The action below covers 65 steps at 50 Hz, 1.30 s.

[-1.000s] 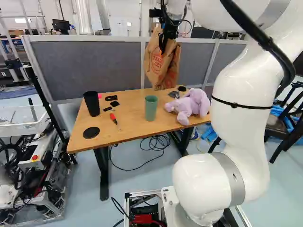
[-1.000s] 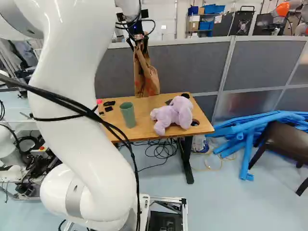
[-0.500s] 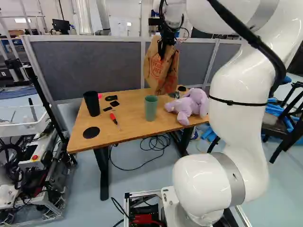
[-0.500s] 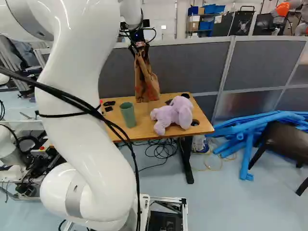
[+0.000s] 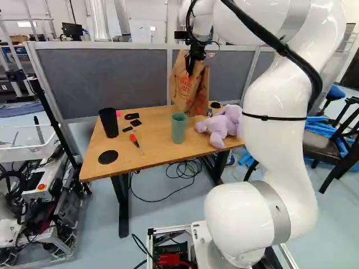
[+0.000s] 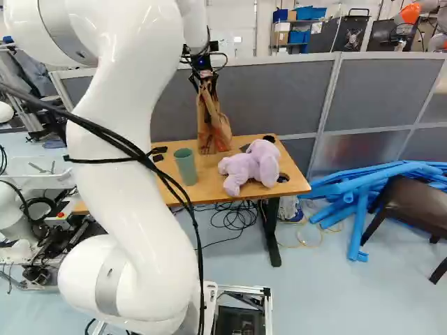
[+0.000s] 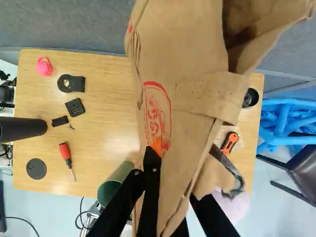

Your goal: Pick up the bag on the ground and place it on the table

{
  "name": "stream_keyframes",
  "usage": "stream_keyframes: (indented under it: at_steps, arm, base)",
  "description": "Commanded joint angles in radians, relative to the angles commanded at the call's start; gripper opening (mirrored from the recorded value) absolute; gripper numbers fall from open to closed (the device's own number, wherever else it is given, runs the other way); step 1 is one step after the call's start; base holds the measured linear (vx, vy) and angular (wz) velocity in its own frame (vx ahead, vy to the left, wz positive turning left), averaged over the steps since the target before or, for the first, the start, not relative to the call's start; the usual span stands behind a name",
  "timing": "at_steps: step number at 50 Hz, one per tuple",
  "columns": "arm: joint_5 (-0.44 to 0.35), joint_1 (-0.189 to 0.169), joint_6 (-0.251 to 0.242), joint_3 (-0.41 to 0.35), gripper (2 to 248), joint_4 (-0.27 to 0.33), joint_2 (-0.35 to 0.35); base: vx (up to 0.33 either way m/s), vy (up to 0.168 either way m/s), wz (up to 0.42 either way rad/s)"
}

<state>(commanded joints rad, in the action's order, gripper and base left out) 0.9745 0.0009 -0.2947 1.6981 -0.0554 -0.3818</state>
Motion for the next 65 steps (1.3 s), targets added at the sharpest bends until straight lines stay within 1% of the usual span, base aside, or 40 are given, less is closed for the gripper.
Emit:
stream_keyframes:
  at_steps: [26, 56, 65]
  arm:
    - [0.0, 0.006, 0.0, 0.038, 21, 0.0, -0.087]
    - [0.0, 0.021, 0.0, 0.131, 21, 0.0, -0.219]
    - [0.0, 0.023, 0.0, 0.141, 21, 0.0, -0.232]
  base:
    - [0.0, 0.0, 0.0]
    - [0.0, 0.0, 0.0]
    - [0.0, 0.0, 0.0]
